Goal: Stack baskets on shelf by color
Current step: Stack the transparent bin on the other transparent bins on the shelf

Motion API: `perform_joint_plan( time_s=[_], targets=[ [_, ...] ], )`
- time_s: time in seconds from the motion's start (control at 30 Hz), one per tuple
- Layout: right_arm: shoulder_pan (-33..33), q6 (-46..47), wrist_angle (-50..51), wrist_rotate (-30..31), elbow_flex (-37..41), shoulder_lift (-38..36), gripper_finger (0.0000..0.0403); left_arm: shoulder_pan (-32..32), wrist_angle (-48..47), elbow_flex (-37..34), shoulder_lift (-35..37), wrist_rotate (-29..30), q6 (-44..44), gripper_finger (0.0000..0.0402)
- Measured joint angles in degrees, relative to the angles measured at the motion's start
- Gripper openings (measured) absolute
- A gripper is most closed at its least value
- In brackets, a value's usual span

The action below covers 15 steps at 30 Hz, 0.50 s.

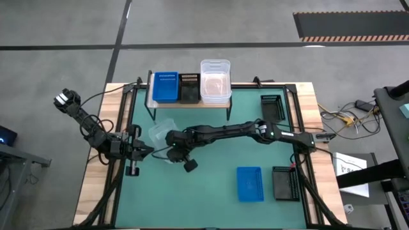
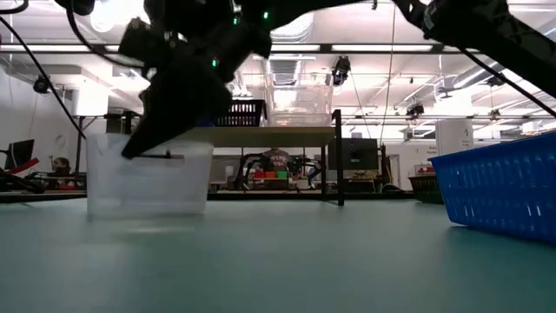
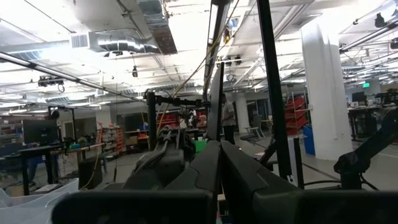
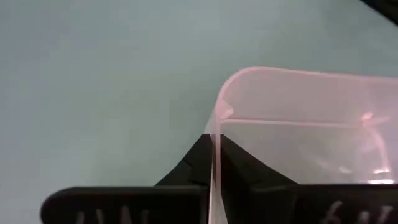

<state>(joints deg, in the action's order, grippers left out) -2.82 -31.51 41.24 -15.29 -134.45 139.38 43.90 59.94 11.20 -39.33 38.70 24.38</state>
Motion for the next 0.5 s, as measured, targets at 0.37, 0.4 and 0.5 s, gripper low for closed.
perform_joint_plan(
  time_s=[0.37,0.4,0.5],
  targets=[
    [-5.15,7.06,8.21,0.32,0.00,-6.25,0.0009,0.04,0.00,0.00,0.00,-0.02,0.00,0.0000],
    [-5.65,7.74,9.11,0.45,0.00,-6.86,0.0009,0.04,0.00,0.00,0.00,-0.02,0.00,0.0000],
    [-7.17,9.61,10.35,0.44,0.00,-8.56,0.0009,0.04,-0.02,0.00,0.00,-0.31,-0.06,0.0000]
  ],
)
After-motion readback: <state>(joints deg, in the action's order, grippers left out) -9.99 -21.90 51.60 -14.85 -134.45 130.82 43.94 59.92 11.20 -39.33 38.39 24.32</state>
